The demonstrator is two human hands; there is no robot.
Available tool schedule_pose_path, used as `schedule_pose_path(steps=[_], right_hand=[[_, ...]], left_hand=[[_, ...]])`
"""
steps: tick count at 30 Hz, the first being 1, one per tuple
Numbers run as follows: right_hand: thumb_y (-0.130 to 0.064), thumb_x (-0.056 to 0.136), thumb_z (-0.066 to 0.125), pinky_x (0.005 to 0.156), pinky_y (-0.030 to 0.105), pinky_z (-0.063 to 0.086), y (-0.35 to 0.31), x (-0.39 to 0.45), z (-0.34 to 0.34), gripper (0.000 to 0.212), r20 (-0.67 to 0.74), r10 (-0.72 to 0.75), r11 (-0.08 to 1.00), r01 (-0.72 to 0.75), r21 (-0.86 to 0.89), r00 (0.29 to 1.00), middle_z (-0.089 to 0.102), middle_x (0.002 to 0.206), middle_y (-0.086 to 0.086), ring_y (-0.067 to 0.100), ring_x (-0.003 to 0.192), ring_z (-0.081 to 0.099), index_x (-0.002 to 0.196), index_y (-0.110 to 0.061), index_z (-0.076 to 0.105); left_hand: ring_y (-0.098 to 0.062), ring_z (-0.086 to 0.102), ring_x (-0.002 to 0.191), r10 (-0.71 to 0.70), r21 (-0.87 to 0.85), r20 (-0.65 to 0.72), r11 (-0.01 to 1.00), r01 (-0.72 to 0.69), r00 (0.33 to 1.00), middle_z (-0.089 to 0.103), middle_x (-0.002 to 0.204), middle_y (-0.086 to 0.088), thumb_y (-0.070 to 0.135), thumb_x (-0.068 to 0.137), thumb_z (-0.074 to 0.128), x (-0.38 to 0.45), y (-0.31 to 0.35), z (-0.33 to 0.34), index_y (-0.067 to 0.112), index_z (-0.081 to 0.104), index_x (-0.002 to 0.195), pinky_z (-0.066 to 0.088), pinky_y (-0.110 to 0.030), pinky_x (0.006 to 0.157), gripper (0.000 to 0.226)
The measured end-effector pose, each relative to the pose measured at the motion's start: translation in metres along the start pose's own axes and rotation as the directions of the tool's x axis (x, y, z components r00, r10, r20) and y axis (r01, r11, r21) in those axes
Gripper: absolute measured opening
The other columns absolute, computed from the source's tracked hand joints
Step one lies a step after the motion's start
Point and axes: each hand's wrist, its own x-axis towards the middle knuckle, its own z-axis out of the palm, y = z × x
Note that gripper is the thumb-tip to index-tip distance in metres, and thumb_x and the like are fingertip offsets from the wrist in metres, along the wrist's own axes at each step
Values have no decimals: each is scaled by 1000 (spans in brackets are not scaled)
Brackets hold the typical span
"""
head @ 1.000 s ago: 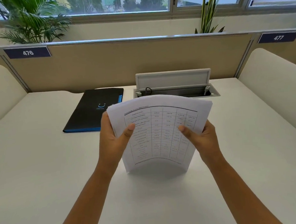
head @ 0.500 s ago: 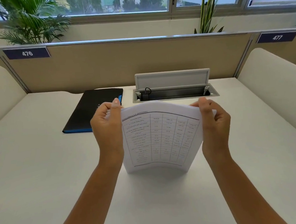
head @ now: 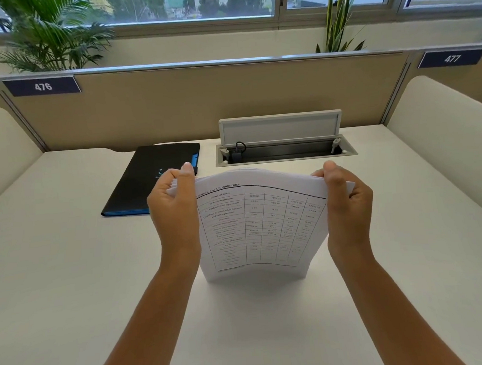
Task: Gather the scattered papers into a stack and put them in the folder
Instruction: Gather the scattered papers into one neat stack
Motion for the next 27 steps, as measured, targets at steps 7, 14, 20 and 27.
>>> schedule_pose_path(steps=[7, 14, 20, 27], right_hand=[[-82, 71, 34, 48, 9, 44, -4, -3, 2, 52, 23, -38, 999, 37, 24, 999, 64, 63, -22, 3, 60, 63, 67, -35, 56], [-85, 68, 33, 49, 8, 44, 11, -10, 1, 61, 57, -95, 994, 92, 57, 994, 63, 73, -24, -1, 65, 61, 82, -29, 53], [-79, 76, 30, 54, 5, 44, 54, -27, -1, 50, 20, -73, 993, 71, 92, 997, 62, 77, -30, -10, 67, 56, 92, -36, 50], [-50, 87, 37, 67, 1, 45, 122, -58, -13, 26, 159, 18, 996, -4, -89, 987, 54, 106, -44, -20, 91, 54, 110, -63, 34]], left_hand=[[-2, 61, 56, 39, -25, 42, 999, -38, 998, 56, 63, 9, 65, 77, 37, -1, 2, 0, 28, 45, 70, 42, -5, 45, 39], [2, 62, 81, 158, -72, 165, 986, -148, 973, 53, 88, 15, 44, 82, 50, -9, -19, -6, 35, 41, 94, 49, -7, 53, 18], [-4, 64, 87, 12, -85, 290, 996, 13, 957, 58, 99, 17, 35, 74, 56, -24, -69, -6, 40, 47, 100, 52, -9, 58, 28], [-6, 57, 93, -179, 47, 406, 983, 176, 896, 57, 104, 16, 30, 80, 58, -40, -127, -7, 32, 47, 115, 51, -12, 65, 36]])
